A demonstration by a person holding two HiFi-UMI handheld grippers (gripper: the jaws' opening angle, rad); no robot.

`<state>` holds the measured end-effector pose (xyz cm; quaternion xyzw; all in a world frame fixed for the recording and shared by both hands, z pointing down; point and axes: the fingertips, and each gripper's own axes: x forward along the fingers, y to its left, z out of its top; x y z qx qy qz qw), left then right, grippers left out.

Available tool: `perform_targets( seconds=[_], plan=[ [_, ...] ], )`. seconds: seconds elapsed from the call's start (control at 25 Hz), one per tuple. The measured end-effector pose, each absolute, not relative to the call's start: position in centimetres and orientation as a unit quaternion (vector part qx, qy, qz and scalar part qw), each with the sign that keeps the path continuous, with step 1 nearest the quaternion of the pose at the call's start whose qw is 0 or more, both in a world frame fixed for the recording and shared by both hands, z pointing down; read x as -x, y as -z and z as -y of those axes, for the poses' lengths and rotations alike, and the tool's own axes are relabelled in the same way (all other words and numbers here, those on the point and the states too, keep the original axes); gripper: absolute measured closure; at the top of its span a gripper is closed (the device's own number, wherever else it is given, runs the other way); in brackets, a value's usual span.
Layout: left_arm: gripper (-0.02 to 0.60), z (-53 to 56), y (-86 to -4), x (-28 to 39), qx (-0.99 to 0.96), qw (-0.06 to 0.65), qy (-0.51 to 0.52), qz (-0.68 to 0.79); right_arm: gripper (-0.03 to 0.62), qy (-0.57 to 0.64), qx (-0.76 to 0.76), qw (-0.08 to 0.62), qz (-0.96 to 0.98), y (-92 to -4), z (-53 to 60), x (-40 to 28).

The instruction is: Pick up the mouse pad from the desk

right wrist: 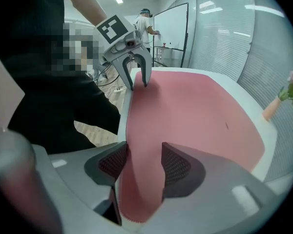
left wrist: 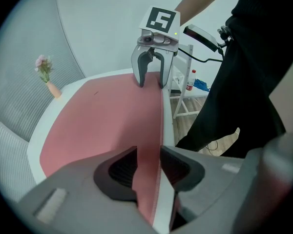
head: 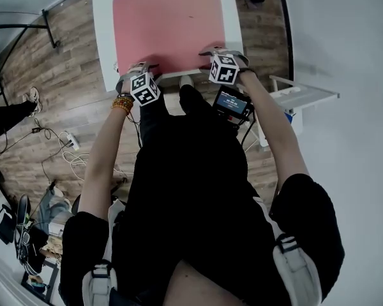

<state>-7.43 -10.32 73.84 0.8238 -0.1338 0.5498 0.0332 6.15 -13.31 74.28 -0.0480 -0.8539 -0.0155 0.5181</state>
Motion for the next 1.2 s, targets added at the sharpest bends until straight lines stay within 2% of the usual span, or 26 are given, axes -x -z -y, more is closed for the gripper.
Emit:
perform_targets(
  seconds=[0.32, 0.44, 0.88, 1.12, 1.2],
  plan=[
    [0.419, 11.4, -71.4, 3.3, -0.856, 0.030, -0.498, 0.138, 0.419, 0.003, 0.037, 0.521, 0.853, -74.3, 14.0, -6.1],
    [0.413, 12.0, -72.1, 3.0, -0.851, 0.034, -0.504, 0.141, 0.490, -0.001, 0.016, 0.516, 0.857, -74.2, 14.9, -5.8],
    [0.396, 12.8, -71.4, 2.5, -0.858, 0.049, -0.476, 0.184, 0.496, -0.227, 0.022, 0.462, 0.857, -74.2, 16.0, -5.8],
    [0.391, 12.8, -70.3, 1.7, -0.864, 0.034, -0.469, 0.179, 0.497, -0.300, 0.049, 0.441, 0.844, -73.7, 16.2, -5.9],
    [0.347, 12.4, -70.1, 1.3, -0.868, 0.031, -0.468, 0.166, 0.497, -0.314, 0.055, 0.438, 0.840, -73.7, 16.2, -5.8]
  ],
)
